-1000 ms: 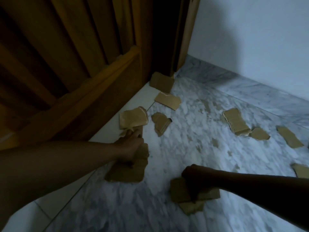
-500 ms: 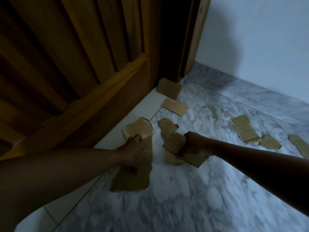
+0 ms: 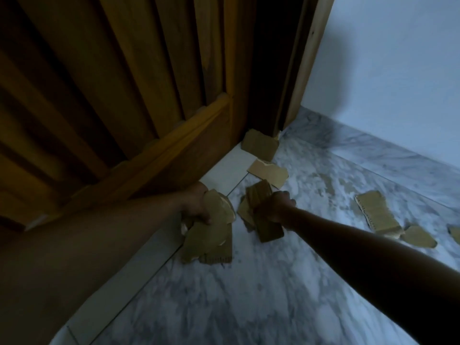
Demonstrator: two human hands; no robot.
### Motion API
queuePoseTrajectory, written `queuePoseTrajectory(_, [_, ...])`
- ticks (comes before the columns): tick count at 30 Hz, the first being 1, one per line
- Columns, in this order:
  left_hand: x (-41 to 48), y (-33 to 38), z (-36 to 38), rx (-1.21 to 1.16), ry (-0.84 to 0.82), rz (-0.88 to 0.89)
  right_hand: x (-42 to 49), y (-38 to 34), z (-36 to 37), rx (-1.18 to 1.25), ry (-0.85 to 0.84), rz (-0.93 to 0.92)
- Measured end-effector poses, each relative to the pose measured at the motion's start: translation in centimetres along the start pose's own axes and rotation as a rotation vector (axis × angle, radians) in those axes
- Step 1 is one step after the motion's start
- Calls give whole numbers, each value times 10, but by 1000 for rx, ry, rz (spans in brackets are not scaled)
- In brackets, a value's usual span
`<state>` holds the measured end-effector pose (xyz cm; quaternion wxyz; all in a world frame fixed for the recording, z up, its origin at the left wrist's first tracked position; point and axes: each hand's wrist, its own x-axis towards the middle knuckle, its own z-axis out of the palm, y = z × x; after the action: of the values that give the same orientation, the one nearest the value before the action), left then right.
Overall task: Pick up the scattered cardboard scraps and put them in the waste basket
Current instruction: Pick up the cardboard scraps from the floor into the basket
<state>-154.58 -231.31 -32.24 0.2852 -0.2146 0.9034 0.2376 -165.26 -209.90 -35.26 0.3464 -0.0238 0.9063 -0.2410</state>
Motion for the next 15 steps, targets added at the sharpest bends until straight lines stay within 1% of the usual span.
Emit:
queuePoseTrajectory(2, [0, 1, 3, 17, 35, 1, 5, -2, 8, -76, 43, -60])
queuePoseTrajectory(5, [1, 3, 8, 16, 58, -14, 8, -2, 9, -65, 5, -96])
queuePoseTrajectory(10, [9, 3, 15, 59, 24, -39, 11, 8, 7, -61, -2, -130])
queuePoseTrajectory(13, [10, 7, 16, -45, 3, -59, 14, 11, -5, -28, -88, -107])
queuePoseTrajectory(15, [10, 10, 13, -165, -30, -59, 15, 11, -15, -2, -89, -66])
